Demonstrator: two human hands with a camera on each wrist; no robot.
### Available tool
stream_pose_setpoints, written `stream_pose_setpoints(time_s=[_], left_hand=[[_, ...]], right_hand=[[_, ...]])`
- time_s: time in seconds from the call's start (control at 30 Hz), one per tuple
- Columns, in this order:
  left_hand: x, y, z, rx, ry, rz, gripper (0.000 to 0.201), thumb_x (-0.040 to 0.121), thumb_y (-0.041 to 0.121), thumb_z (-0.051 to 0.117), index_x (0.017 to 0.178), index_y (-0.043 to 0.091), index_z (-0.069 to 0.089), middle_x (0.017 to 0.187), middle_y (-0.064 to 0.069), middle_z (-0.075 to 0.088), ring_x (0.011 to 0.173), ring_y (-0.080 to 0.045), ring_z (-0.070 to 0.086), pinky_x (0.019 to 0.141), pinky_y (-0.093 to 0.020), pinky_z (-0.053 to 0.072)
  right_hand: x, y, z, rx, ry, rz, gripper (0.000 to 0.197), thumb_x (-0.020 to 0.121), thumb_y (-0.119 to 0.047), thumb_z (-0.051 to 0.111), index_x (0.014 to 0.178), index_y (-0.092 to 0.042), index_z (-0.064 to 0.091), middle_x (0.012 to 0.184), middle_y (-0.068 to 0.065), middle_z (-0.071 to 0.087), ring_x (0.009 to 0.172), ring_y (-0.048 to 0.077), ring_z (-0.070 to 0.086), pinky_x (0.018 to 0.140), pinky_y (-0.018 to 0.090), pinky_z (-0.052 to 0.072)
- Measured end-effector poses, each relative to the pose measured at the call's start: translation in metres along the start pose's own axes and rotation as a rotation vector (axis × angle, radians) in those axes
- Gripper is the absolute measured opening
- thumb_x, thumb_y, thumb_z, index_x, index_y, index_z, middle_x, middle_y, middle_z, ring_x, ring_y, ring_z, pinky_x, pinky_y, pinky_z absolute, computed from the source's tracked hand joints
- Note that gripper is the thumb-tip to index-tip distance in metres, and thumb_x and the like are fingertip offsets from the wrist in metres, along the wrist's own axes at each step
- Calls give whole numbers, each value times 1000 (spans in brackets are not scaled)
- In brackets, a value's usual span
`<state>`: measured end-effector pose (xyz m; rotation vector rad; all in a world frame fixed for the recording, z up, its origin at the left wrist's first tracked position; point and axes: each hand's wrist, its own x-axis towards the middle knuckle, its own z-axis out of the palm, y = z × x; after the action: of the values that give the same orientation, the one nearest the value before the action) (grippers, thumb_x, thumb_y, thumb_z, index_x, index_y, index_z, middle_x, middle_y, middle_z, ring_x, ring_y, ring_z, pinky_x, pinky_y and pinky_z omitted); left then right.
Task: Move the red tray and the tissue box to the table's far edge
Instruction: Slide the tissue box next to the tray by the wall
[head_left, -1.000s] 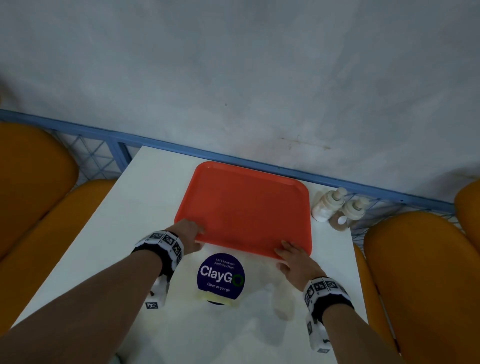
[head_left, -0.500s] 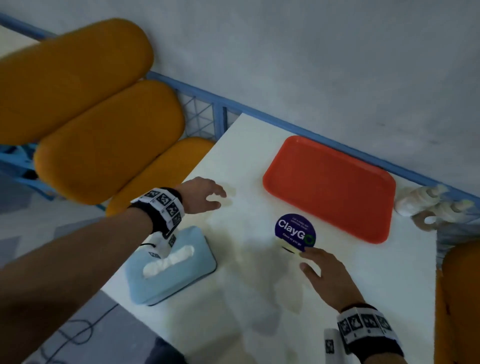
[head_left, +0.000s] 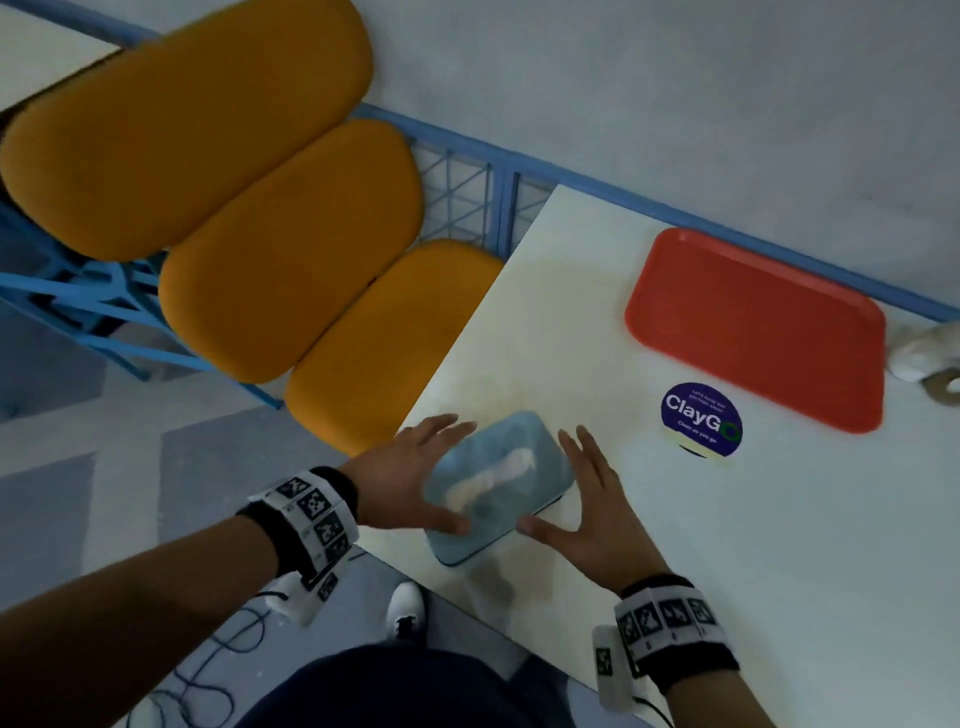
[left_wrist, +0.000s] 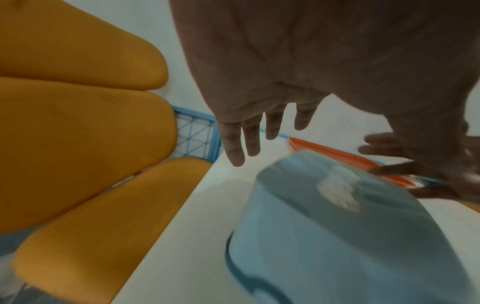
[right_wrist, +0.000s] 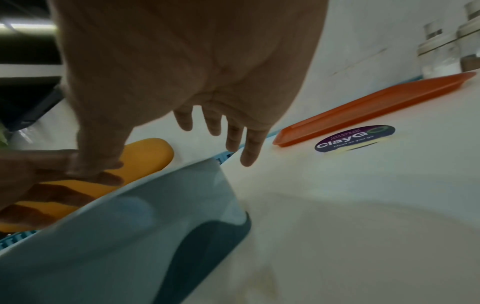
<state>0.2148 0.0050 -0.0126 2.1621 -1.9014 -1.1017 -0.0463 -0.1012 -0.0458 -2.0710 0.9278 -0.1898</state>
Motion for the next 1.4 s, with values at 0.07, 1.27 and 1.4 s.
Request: stream_pose_setpoints(time_s=[0.07, 1.27, 1.4], left_hand=[[-8, -14, 21, 26, -57, 35, 130, 52, 85, 67, 148, 44, -10, 163, 14, -11, 149, -20, 12, 114, -51, 35], [306, -13, -145, 145, 92, -32, 117, 68, 56, 77, 150, 40, -5, 160, -7, 8, 140, -40, 24, 110, -53, 36], [365, -11, -178, 105, 137, -1, 114, 69, 57, 77, 152, 34, 3, 163, -12, 2, 147, -39, 12, 119, -50, 21]], right_hand=[[-2, -8, 19, -36, -54, 39, 121, 59, -73, 74, 146, -46, -4, 158, -20, -11, 142, 5, 5, 109, 34, 28], [322, 60, -142, -323, -47, 140, 115, 69, -60, 75, 151, -28, 1, 161, -5, -12, 146, 16, 1, 118, 36, 12], [375, 84, -180, -366, -9, 147, 115, 67, -63, 74, 151, -28, 5, 162, -3, -7, 147, 21, 4, 118, 40, 14]])
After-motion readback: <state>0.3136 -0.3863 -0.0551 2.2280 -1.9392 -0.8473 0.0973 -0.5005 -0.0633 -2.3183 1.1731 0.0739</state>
